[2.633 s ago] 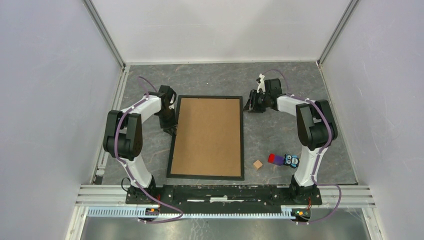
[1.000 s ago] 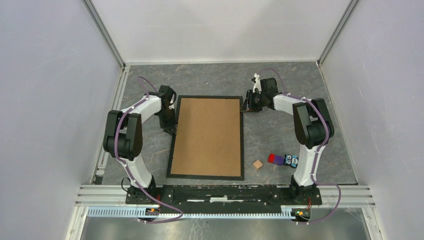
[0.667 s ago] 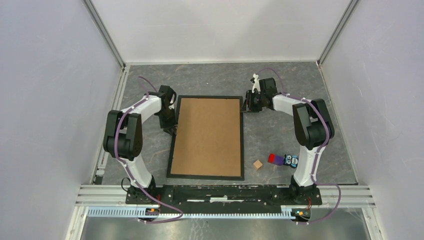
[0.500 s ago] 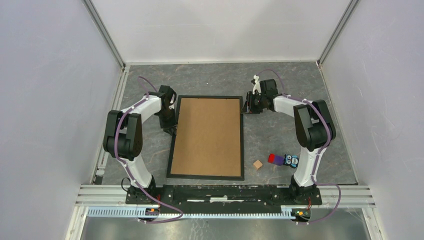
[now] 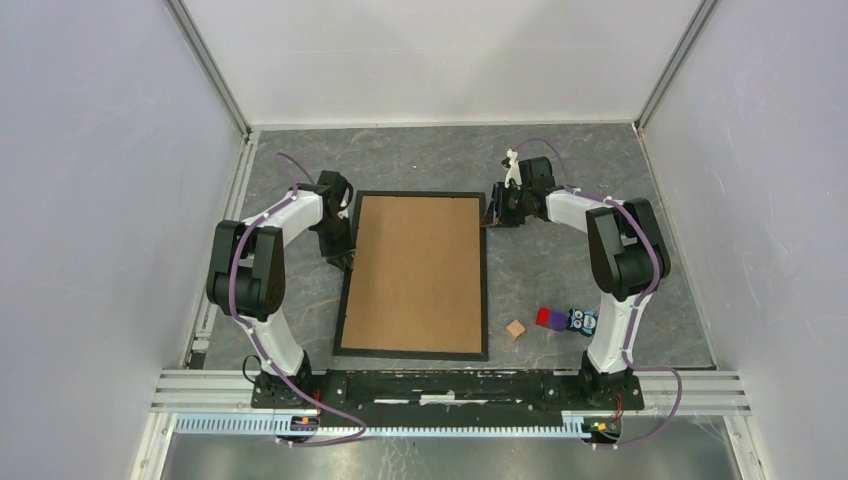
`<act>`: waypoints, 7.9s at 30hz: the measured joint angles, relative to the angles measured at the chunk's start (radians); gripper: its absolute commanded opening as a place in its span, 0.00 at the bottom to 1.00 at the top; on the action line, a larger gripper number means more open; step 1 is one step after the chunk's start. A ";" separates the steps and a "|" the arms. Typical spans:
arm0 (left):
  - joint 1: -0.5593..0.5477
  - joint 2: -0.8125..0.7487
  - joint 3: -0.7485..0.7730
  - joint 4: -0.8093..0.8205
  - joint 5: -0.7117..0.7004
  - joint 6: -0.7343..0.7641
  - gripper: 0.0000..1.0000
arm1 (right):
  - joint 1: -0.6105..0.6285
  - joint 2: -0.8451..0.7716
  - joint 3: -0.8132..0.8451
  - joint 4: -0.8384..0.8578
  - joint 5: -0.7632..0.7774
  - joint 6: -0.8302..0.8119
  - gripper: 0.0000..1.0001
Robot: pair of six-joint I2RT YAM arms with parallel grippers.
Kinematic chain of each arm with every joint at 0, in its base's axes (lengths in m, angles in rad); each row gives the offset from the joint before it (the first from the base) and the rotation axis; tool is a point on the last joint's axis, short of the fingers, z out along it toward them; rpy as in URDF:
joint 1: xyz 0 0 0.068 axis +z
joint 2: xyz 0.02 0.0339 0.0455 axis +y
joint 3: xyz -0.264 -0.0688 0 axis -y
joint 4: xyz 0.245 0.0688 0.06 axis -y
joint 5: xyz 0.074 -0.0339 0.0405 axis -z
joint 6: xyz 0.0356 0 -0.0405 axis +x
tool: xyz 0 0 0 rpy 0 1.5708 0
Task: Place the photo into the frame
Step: Install the photo frame at the center of the board.
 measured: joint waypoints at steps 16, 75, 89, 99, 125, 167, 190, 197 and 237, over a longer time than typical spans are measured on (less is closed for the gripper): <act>-0.003 0.000 0.000 0.000 -0.004 0.000 0.10 | 0.010 0.021 0.033 -0.017 0.006 0.003 0.35; -0.018 0.000 0.000 -0.008 -0.024 0.027 0.06 | 0.189 0.172 0.344 -0.191 0.446 -0.045 0.38; -0.019 -0.001 0.000 -0.011 -0.029 0.027 0.06 | 0.134 0.075 0.317 -0.271 0.218 -0.121 0.64; -0.040 -0.001 0.001 -0.011 -0.058 0.027 0.07 | 0.010 -0.063 0.252 -0.144 0.114 -0.075 0.56; -0.176 0.089 0.113 -0.122 -0.062 0.030 0.11 | 0.159 -0.363 -0.413 0.090 0.284 0.030 0.42; -0.161 0.229 0.319 -0.146 -0.135 0.030 0.27 | -0.011 -0.116 0.011 -0.203 0.268 -0.041 0.59; -0.161 0.229 0.318 -0.145 -0.121 0.030 0.25 | -0.010 -0.038 0.062 -0.179 0.257 -0.031 0.55; -0.161 0.229 0.318 -0.144 -0.120 0.030 0.25 | -0.008 -0.029 0.062 -0.175 0.242 -0.031 0.55; -0.164 0.231 0.318 -0.145 -0.122 0.040 0.23 | 0.145 0.232 0.514 -0.463 0.586 -0.243 0.56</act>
